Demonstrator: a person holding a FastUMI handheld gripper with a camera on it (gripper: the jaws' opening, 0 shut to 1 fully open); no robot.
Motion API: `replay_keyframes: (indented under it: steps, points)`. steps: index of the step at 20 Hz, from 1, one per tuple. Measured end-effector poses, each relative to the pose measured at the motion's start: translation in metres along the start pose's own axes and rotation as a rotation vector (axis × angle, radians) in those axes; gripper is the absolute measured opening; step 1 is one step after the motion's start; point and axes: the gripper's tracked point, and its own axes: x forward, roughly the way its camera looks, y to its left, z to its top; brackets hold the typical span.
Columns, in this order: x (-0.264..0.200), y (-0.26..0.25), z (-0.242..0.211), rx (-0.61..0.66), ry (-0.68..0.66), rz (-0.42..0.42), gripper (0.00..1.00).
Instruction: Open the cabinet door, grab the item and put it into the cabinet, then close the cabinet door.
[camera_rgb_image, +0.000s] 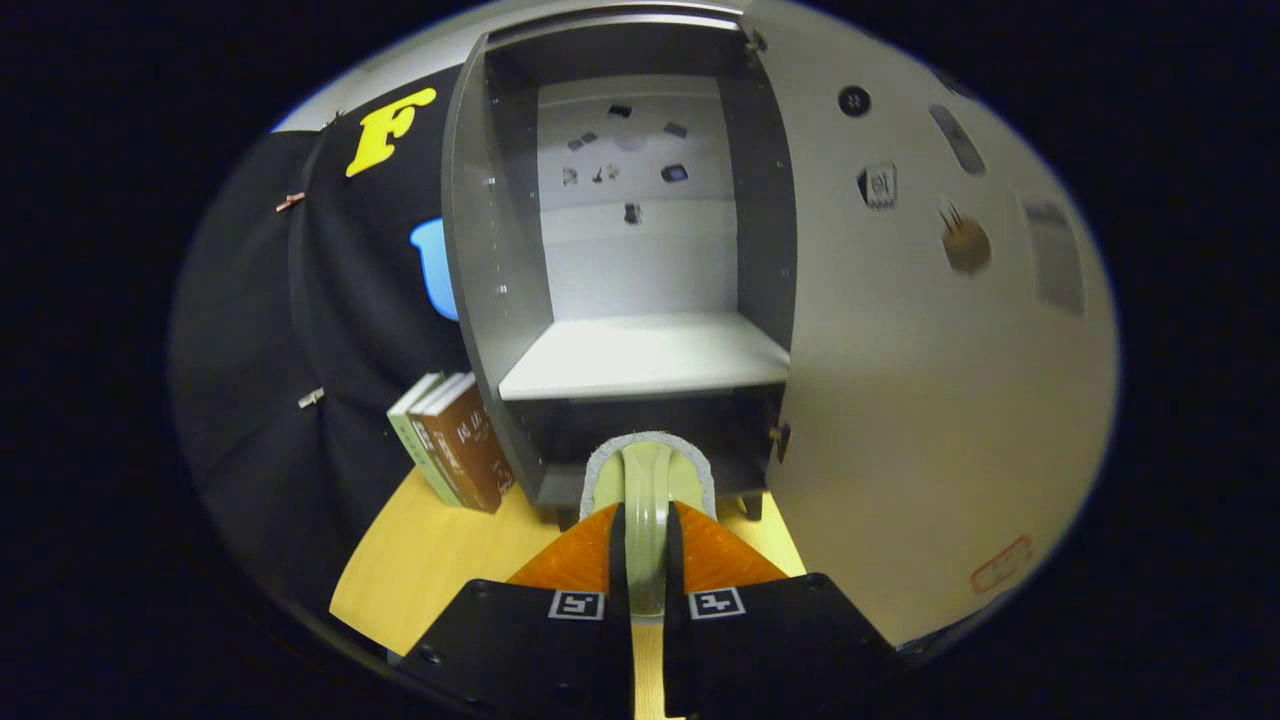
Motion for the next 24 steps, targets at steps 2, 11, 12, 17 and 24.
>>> replay_keyframes:
  steps: [2,11,12,17,24]
  points:
    - [0.011,0.005,0.037,0.007,-0.042,0.002,0.16]
    - [0.116,0.009,0.124,-0.08,-0.062,-0.042,0.16]
    - [0.13,0.007,0.125,-0.084,-0.048,-0.052,0.16]
    - [0.192,-0.001,0.125,-0.105,0.013,-0.085,0.16]
    - [0.253,-0.007,0.119,-0.097,0.044,-0.108,0.15]
